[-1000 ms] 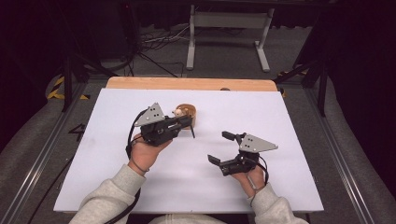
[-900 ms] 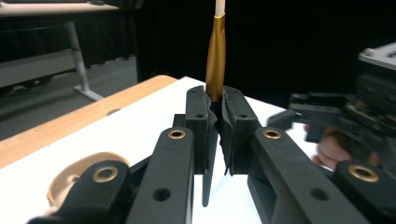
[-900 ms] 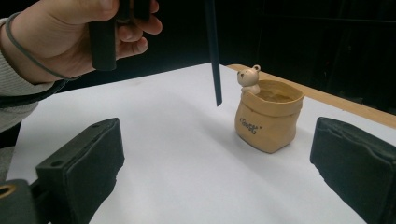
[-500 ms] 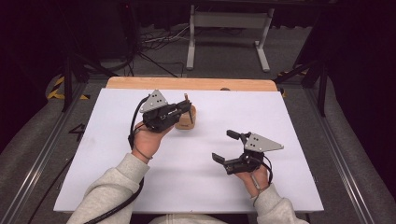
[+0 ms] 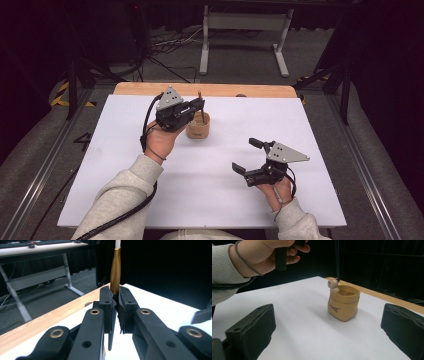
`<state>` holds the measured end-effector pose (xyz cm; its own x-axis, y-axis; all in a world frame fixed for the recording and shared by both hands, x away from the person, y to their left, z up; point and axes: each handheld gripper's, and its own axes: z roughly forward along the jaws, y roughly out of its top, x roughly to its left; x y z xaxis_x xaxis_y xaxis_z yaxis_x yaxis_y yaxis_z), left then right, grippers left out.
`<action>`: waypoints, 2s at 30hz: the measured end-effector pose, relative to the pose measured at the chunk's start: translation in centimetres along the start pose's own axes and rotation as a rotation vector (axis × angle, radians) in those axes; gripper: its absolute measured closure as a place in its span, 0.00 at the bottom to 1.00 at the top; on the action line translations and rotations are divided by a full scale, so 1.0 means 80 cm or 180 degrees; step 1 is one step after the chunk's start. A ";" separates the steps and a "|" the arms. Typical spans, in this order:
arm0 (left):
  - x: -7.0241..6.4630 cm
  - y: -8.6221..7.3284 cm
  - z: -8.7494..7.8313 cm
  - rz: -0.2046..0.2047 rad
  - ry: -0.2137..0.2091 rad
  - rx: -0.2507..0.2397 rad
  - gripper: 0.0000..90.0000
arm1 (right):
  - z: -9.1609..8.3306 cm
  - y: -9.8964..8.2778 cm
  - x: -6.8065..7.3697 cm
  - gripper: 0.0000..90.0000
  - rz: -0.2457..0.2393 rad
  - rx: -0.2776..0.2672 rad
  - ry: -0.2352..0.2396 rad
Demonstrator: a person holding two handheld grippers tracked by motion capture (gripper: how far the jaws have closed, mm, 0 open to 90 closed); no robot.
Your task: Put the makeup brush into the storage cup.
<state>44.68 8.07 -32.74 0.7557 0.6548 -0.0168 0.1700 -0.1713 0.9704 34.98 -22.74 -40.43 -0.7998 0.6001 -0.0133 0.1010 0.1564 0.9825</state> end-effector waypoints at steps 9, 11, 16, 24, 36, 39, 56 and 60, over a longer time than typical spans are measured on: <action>0.012 -0.006 0.016 -0.0029 0.0159 0.0041 0.92 | -0.007 -0.001 -0.005 0.00 0.0040 -0.0037 -0.0031; 0.014 -0.007 0.018 -0.0032 0.0200 0.0038 0.92 | -0.008 -0.001 -0.005 0.00 0.0036 -0.0041 -0.0031; 0.019 -0.008 0.024 -0.0051 0.0301 0.0047 0.92 | -0.010 -0.001 -0.008 0.00 0.0044 -0.0069 -0.0041; 0.024 -0.013 0.029 -0.0119 0.0317 0.0043 0.92 | -0.010 -0.001 -0.009 0.00 0.0070 -0.0084 -0.0032; 0.030 -0.036 0.039 -0.0191 0.0300 0.0134 0.92 | -0.011 0.000 -0.010 0.00 0.0064 -0.0115 -0.0018; 0.030 -0.039 0.042 -0.0210 0.0285 0.0142 0.92 | -0.011 0.000 -0.010 0.00 0.0074 -0.0119 -0.0011; 0.030 -0.056 0.048 -0.0284 0.0231 0.0289 0.91 | -0.011 0.000 -0.011 0.00 0.0115 -0.0147 0.0013; 0.032 -0.056 0.044 -0.0337 0.0074 0.0131 0.75 | -0.012 0.000 -0.012 0.00 0.0123 -0.0153 0.0010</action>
<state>48.10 7.93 -38.02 0.7172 0.6877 -0.1125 0.2743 -0.1302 0.9528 35.17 -24.02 -40.23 -0.7977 0.6025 0.0253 0.1034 0.0952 0.9901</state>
